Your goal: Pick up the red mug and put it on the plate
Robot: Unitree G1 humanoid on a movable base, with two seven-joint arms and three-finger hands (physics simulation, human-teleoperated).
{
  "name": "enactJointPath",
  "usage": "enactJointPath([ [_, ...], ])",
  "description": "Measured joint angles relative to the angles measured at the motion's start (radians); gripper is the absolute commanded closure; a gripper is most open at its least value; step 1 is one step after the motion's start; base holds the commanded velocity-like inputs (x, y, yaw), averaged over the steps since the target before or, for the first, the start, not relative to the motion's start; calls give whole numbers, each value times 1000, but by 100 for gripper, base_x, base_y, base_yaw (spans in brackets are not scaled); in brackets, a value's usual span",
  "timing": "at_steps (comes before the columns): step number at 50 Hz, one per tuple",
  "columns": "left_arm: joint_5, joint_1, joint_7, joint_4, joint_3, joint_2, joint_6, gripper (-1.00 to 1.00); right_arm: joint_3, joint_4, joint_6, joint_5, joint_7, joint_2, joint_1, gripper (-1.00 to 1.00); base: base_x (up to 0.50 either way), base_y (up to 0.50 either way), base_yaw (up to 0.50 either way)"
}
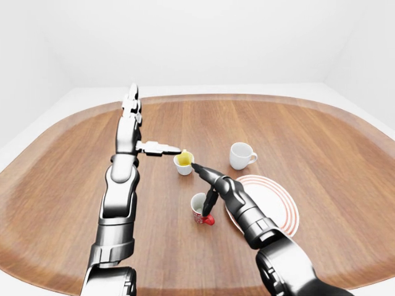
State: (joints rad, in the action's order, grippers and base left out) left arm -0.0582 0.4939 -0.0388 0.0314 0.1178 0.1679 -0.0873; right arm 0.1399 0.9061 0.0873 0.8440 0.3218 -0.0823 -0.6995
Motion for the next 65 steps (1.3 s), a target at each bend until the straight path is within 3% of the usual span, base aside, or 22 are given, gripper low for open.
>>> enactJointPath([
  [19,0,-7,-1,5,0,-1,0,-100,2,192,0,-14,-82,-21,-44,-100,0,0,0],
  [65,7,-13,-4,13,5,3,0,-100,-4,338,0,-32,-155,-65,-74,-100,0,0,0],
])
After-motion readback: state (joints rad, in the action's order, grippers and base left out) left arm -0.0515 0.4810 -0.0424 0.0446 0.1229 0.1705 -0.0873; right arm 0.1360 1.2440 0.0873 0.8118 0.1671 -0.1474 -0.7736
